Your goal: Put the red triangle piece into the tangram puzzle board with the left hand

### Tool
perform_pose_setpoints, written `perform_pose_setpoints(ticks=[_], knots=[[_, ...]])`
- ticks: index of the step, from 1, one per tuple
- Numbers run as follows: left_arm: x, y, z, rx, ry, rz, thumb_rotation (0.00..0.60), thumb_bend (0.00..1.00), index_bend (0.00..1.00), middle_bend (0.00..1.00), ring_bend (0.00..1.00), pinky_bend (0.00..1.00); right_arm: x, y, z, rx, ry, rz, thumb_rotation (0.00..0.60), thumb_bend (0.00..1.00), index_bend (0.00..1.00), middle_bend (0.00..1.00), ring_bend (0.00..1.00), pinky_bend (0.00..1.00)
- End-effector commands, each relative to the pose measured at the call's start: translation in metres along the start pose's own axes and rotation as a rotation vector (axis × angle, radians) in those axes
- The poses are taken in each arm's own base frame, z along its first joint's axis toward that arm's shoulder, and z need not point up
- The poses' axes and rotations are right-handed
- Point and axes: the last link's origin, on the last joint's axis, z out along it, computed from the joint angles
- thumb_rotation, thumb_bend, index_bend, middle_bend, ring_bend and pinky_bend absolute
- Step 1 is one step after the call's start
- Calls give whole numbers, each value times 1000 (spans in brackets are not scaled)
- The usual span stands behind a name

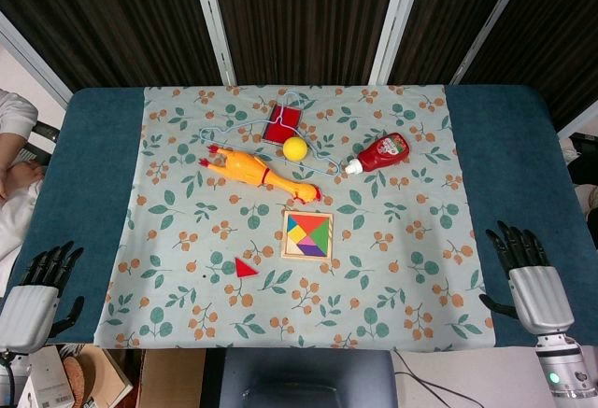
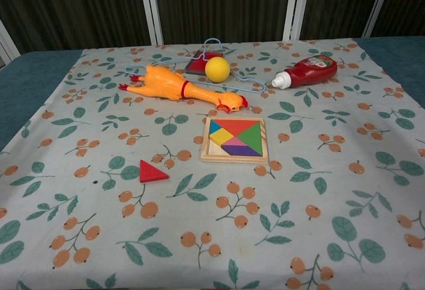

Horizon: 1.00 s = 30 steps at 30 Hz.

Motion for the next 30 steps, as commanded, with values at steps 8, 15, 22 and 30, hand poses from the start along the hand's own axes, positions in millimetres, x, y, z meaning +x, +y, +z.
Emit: perform_pose_setpoints(ticks=[8,15,22,30], knots=[[-24,39,11,-173,8,-49,600,412,3,87,135,304,0,-1,-1,3,7,-6,600,203,0,0,0,0],[-64,88,40,-254,7,-59,600,414,31,913,996,1000,0,-2,1,3,8,5,600,203,0,0,0,0],[-75,129,71,-175,-101,-260,600,414,151,1000,1000,1000,-1,-4,1,25,-6,18,600,203,0,0,0,0],[-87,171,86,-200,-218,-271,600,414,134,1000,1000,1000,-1,-5,2,39,-16,27,600,203,0,0,0,0]])
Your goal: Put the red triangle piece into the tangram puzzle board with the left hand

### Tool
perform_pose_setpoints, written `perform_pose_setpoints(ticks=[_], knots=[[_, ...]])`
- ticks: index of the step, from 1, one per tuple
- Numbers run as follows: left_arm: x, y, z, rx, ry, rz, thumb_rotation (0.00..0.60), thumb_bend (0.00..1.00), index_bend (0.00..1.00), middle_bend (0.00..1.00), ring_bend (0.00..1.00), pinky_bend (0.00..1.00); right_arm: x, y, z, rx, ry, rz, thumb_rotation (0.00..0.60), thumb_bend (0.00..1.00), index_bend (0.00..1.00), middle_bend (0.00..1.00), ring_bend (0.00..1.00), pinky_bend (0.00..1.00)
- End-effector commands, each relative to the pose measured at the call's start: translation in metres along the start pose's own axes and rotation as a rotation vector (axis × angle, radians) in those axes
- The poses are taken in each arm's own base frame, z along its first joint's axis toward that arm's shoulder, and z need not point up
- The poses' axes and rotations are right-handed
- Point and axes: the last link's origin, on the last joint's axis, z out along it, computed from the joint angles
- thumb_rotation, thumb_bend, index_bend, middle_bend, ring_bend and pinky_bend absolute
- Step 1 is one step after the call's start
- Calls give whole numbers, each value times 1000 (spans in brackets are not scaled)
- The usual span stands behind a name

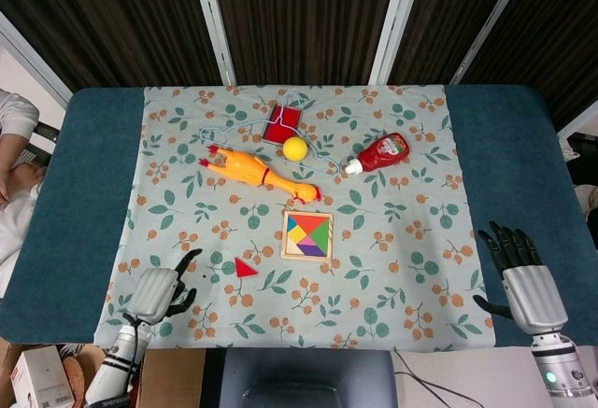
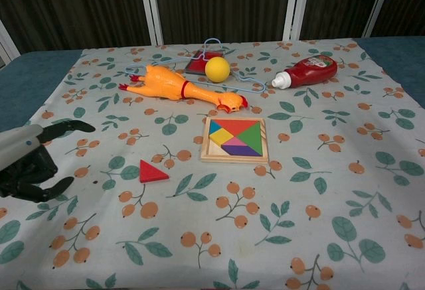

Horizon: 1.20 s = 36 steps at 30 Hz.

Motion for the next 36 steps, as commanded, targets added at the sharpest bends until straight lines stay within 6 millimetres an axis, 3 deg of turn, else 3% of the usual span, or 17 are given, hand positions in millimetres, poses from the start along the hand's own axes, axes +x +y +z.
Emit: perform_pose_setpoints(ticks=[1,13,19,36], knots=[[-11,24,16,-27,-34,-2,600,414,138,1000,1000,1000,0,0,0,2,-5,0,600,203,0,0,0,0],[-40,44,41,-23,-37,103,600,412,226,1000,1000,1000,3,5,-1,-5,-12,18,600,203,0,0,0,0],[-47,43,49,-4,-4,118,600,413,289,1000,1000,1000,5,6,-2,-6,-7,24,600,203,0,0,0,0],[-60,53,60,-1,27,114,600,412,298,1000,1000,1000,7,8,-3,-9,-4,27,600,203,0,0,0,0]])
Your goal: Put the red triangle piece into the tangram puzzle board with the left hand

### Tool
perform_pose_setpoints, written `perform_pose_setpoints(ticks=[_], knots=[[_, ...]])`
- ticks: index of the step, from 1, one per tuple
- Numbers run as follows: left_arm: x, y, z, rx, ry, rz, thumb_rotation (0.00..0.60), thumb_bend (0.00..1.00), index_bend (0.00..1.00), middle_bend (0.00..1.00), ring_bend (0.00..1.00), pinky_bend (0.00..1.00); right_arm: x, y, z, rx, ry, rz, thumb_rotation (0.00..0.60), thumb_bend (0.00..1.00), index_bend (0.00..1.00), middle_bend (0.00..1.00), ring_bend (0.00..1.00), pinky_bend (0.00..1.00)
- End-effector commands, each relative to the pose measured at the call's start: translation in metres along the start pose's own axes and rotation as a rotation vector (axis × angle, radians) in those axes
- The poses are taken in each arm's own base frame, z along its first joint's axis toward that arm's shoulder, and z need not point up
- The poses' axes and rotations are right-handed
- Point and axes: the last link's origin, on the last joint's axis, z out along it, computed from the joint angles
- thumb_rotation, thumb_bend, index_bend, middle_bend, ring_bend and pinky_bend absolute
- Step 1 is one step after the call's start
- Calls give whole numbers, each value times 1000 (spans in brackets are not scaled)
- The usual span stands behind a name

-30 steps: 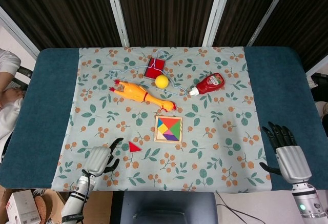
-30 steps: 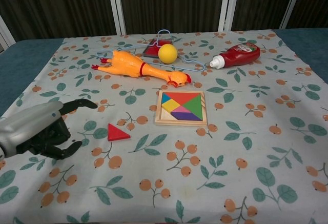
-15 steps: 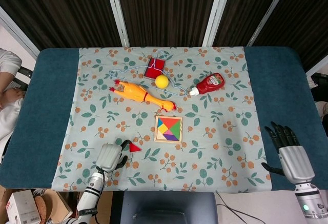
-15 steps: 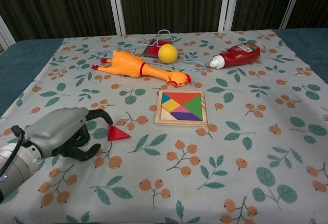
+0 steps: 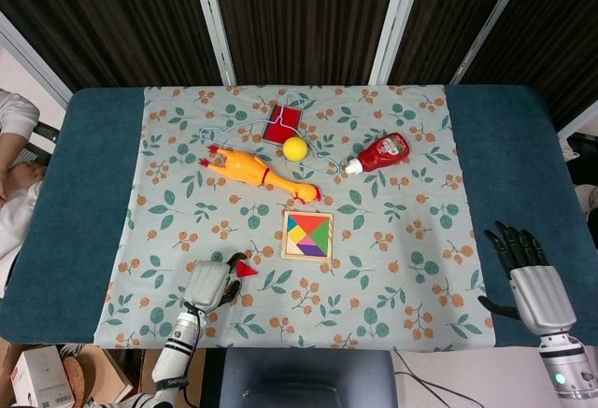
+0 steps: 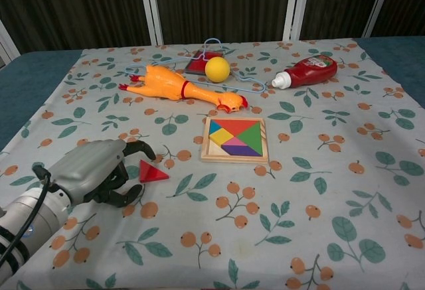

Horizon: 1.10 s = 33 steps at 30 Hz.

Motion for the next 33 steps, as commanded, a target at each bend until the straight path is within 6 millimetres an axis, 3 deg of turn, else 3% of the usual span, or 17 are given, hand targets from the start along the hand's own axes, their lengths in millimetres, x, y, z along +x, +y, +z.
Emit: perform_pose_setpoints(ticks=[1,8,18,25,33], knots=[[-2,1,2,8,1,-2,600,412,306,1000,1000,1000,0,0,0,-1,1,2,600,203,0,0,0,0],[-4,4,5,10,0,-6,600,414,333,1000,1000,1000,2,2,0,-8,5,9,600,203,0,0,0,0],[-5,8,11,14,23,-27,600,412,523,1000,1000,1000,3,3,0,-6,1,12,600,203,0,0,0,0],[9,17,16,-16,77,-58,600,413,571,1000,1000,1000,5,4,-1,-4,4,22,600,203,0,0,0,0],[24,41,31,-68,74,-141,600,411,585,1000,1000,1000,5,4,-1,2,2,28,600,203,0,0,0,0]])
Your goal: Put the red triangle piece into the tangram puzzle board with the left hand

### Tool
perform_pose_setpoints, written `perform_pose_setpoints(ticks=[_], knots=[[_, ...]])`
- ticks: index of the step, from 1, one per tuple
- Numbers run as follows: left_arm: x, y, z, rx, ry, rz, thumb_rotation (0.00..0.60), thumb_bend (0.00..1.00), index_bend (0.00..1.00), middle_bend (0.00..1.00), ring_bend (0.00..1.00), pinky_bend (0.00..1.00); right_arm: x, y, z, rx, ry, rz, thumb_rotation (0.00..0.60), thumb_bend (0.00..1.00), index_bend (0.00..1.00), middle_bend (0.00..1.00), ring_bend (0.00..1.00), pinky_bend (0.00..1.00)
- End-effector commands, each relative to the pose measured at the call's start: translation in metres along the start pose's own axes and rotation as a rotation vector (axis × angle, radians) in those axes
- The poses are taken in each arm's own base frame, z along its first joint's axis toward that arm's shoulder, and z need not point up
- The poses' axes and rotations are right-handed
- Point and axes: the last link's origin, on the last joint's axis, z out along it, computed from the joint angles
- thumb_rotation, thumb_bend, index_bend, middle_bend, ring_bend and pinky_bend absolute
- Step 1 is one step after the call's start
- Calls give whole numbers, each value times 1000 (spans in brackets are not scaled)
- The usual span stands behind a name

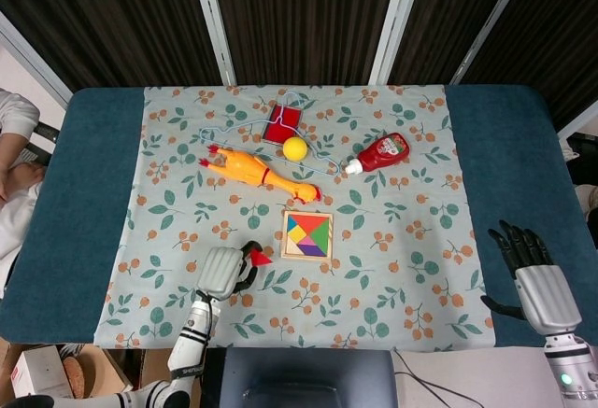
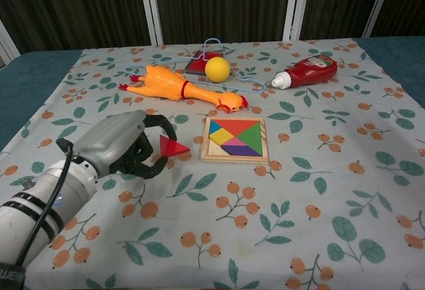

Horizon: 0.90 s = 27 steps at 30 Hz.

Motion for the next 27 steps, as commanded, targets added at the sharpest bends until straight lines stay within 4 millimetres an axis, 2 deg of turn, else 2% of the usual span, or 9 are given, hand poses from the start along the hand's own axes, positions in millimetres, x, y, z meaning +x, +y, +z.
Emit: perform_pose_setpoints(ticks=[1,4,16,21,27], knots=[[0,10,8,-18,-5,-10,600,411,585,1000,1000,1000,1,0,0,1,3,2,600,203,0,0,0,0],[-1,22,15,-63,-6,-26,600,412,577,1000,1000,1000,1,1,-1,6,1,7,600,203,0,0,0,0],[-13,45,42,-125,-9,18,600,412,567,1000,1000,1000,8,6,-5,19,2,42,600,203,0,0,0,0],[-14,47,50,-117,-11,29,600,411,568,1000,1000,1000,9,7,-6,31,-8,47,600,203,0,0,0,0],[-20,38,54,-101,-42,34,600,411,565,1000,1000,1000,10,8,-7,38,-7,53,600,203,0,0,0,0]])
